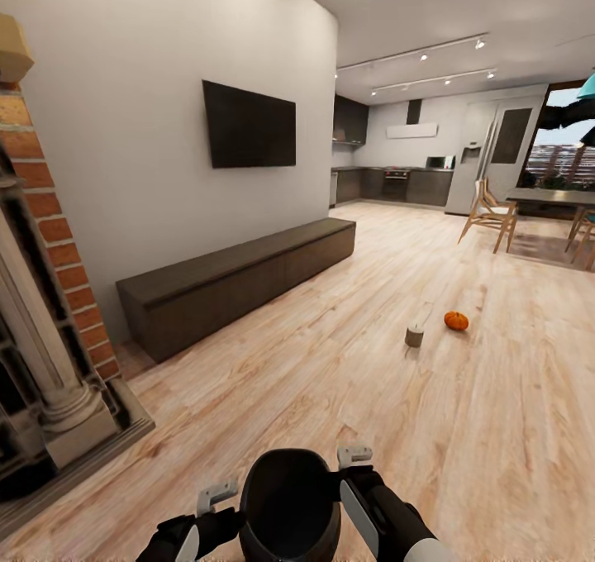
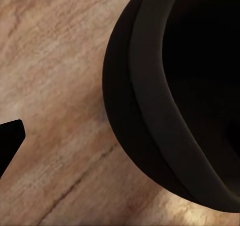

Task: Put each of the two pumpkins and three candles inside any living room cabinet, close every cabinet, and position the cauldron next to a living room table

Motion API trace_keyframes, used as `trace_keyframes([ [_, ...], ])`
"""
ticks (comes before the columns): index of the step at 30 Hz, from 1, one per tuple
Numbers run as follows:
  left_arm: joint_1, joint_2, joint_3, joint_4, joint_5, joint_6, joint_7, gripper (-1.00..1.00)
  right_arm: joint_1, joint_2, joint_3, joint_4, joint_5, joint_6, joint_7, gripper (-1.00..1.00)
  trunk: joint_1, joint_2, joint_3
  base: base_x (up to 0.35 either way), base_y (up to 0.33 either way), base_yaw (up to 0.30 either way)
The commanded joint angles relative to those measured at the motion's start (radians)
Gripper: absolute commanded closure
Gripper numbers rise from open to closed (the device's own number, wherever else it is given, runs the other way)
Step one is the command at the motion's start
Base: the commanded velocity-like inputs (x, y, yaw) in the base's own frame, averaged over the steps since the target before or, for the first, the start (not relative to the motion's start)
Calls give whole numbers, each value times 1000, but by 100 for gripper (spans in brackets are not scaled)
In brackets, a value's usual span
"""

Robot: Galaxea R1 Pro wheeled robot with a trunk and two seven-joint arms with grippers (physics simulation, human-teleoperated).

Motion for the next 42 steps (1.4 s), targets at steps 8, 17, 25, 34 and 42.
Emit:
trace_keyframes([
  [8, 0, -4, -1, 0, 0, -29, 0, -100, 0, 0, 0, 0, -1, -6, 0, -100, 4, -2, -31, 0, 0, 0],
  [17, 0, -8, -61, 7, 1, -68, 0, -100, 0, 0, 0, 0, -1, -12, 0, -100, 8, -4, -66, 0, 0, 0],
  [25, 0, -9, -67, 8, 3, -67, 0, -100, 0, 0, 0, 1, -1, -12, 0, -100, 8, -4, -66, 0, 0, 0],
  [34, 0, -23, -67, 8, 3, -59, 1, -100, 0, 0, 0, 2, -1, -12, 0, -100, 8, -4, -66, 0, 0, 0],
  [42, 0, -39, -67, 8, 4, -59, 6, -100, 0, 0, 0, 2, -1, -11, 0, -100, 8, -4, -66, 0, 0, 0],
])
